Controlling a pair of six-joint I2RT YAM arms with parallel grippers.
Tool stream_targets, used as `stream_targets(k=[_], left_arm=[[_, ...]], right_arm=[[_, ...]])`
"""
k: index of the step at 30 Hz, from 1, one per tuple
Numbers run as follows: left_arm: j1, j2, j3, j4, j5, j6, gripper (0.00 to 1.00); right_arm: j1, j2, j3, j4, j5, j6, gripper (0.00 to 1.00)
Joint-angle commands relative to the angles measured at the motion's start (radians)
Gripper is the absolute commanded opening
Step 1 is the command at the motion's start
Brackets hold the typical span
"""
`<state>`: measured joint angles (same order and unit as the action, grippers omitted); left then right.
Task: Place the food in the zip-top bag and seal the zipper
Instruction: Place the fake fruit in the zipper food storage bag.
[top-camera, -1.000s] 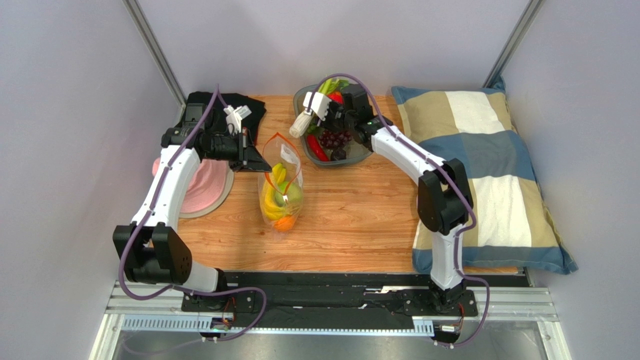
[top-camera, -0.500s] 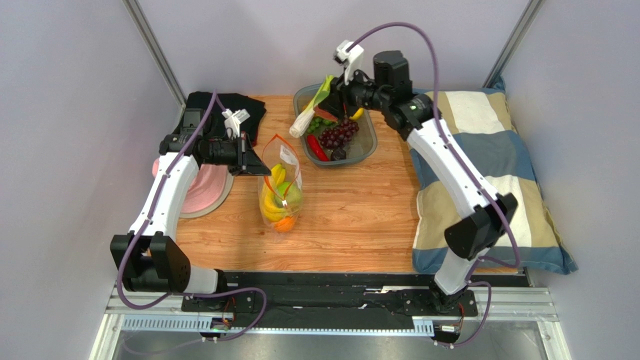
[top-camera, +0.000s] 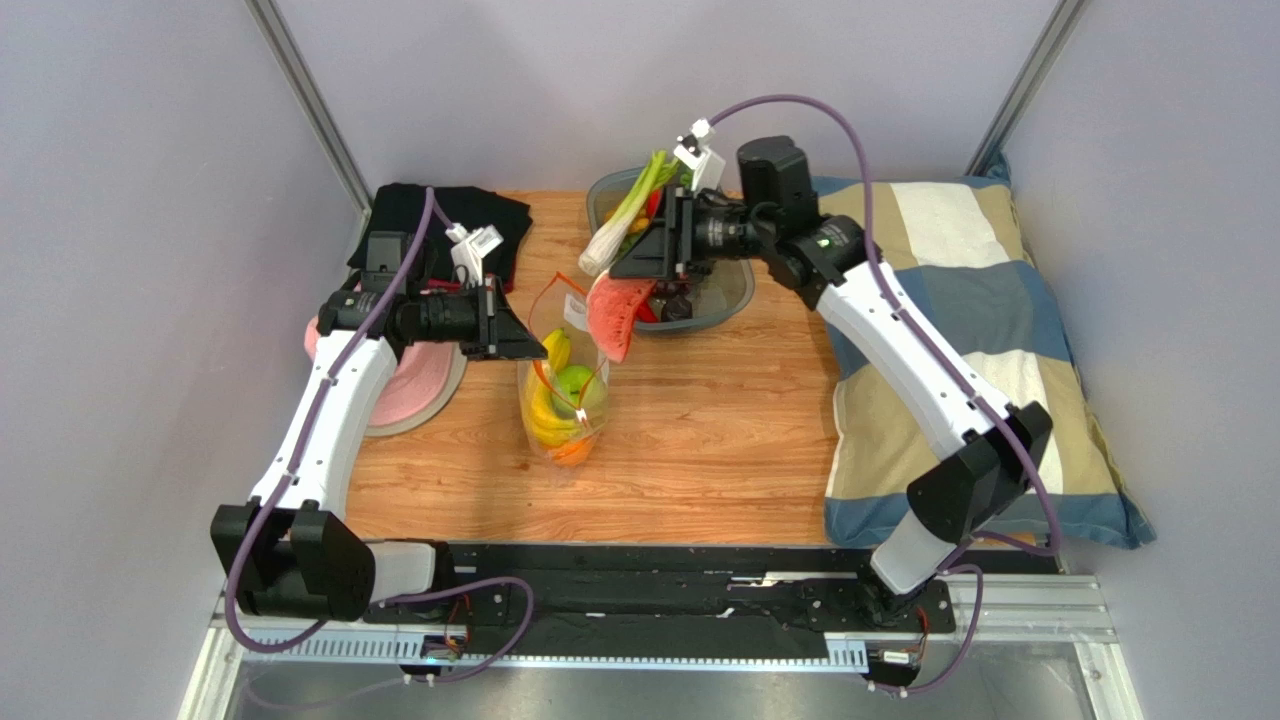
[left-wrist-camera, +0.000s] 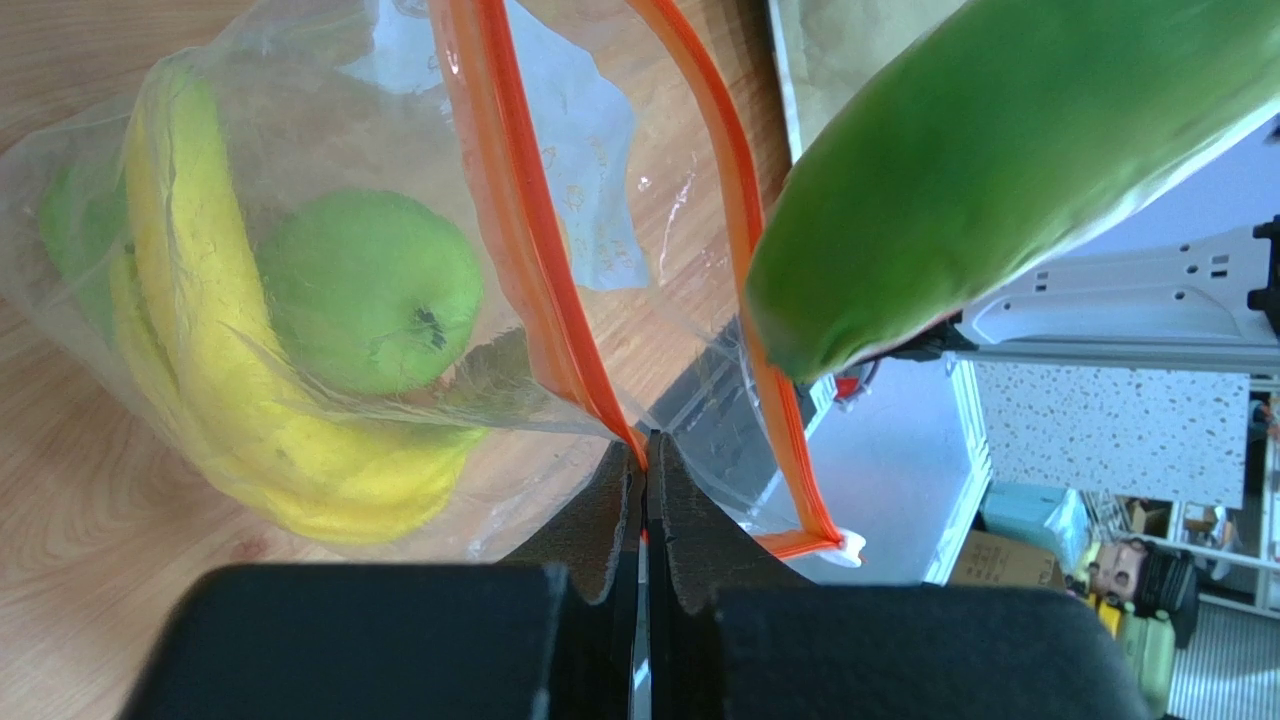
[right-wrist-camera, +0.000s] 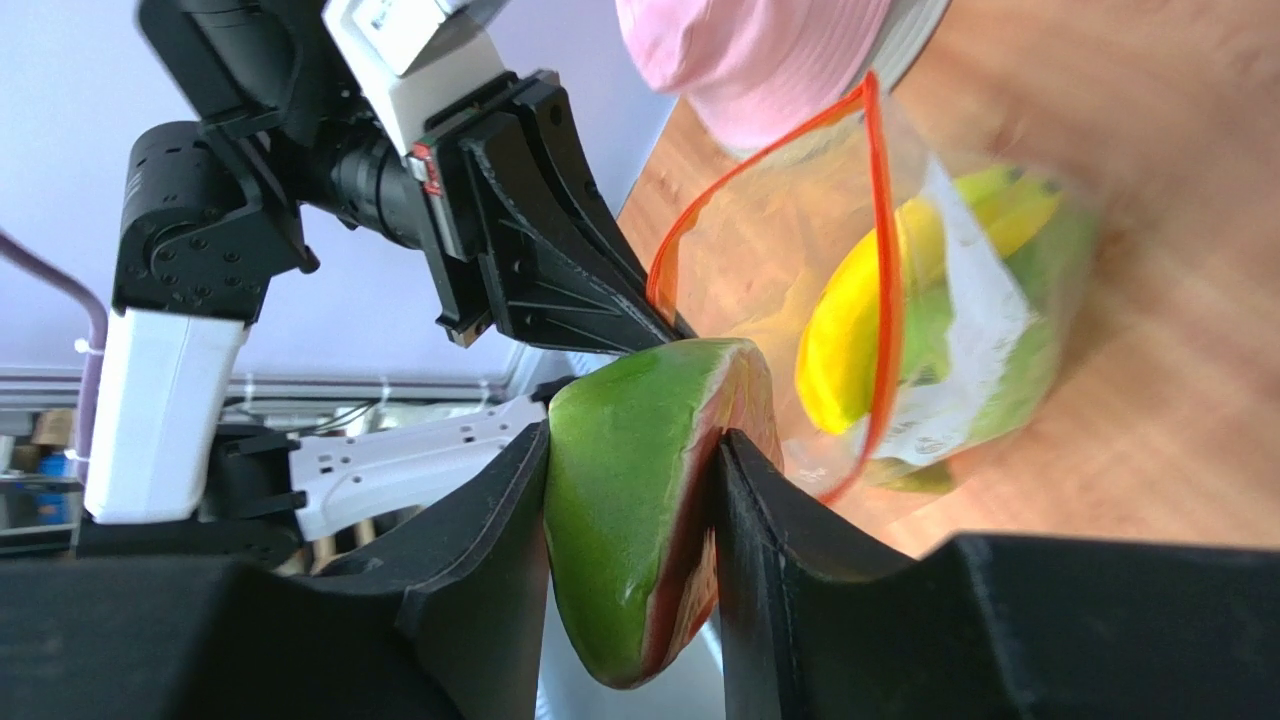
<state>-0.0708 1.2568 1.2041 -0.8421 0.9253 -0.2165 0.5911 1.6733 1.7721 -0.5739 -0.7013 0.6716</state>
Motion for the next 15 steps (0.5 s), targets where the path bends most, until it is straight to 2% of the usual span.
stream_targets(k=[1, 6, 15], left_arm=[[-0.011, -0.053, -0.015, 0.06, 0.007, -0.02, 0.0], [-0.011, -0.079, -0.035, 0.069, 0.006, -0.023, 0.0], [-0.011, -0.086, -0.043, 0.087, 0.007, -0.038, 0.0]], right_arm=[[0.041, 0.009, 0.059, -0.05, 0.041, 0.156, 0.0], [0.05, 0.06, 0.09, -0.055, 0.034, 0.194, 0.0], [0.079, 0.157, 0.153, -0.13, 0.048, 0.166, 0.0]])
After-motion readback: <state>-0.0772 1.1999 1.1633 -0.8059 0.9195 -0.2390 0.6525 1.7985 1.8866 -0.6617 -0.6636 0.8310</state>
